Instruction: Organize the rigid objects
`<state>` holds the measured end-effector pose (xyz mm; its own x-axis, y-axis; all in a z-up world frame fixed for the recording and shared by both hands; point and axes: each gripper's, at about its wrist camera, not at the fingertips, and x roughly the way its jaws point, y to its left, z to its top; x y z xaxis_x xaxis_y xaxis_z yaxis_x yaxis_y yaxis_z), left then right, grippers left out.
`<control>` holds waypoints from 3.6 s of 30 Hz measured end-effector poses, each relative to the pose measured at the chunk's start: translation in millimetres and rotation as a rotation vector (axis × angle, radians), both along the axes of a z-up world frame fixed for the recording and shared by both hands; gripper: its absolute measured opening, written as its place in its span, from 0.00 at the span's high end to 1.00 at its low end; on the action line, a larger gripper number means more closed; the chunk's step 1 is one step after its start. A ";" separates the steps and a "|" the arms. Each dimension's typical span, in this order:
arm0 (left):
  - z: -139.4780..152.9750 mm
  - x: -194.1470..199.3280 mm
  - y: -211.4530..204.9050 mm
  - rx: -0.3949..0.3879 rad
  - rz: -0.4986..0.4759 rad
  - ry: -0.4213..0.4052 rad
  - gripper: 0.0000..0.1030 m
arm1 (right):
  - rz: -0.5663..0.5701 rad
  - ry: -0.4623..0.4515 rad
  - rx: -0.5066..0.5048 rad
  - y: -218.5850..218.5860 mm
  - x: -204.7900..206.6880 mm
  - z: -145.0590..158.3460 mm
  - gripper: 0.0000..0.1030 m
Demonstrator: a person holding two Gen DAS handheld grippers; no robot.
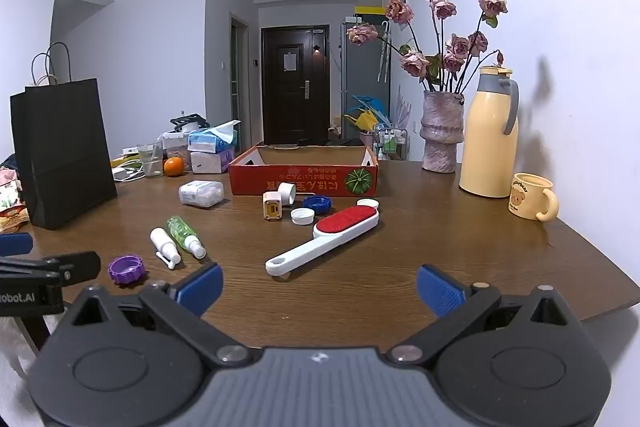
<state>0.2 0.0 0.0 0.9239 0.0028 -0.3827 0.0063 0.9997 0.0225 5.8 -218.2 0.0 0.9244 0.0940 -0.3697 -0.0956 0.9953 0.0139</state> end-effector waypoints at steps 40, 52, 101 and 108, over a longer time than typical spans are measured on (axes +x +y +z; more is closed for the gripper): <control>0.7 -1.2 0.1 0.005 -0.010 -0.004 0.00 | 0.008 -0.003 0.012 1.3 -1.2 1.5 0.00; 0.7 -1.4 -0.1 0.006 -0.009 -0.004 0.00 | 0.007 -0.003 0.012 1.7 -1.5 1.4 0.00; -28.6 41.8 11.2 0.020 0.044 0.054 0.00 | 0.050 0.010 0.031 8.9 27.2 -16.4 0.00; -41.5 74.2 31.5 0.012 0.089 0.072 0.00 | 0.037 0.030 0.034 8.9 52.5 -24.9 0.00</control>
<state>74.4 31.6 -41.5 0.8901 0.0883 -0.4471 -0.0803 0.9961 0.0370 58.4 -209.2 -24.9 0.9084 0.1413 -0.3934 -0.1317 0.9900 0.0515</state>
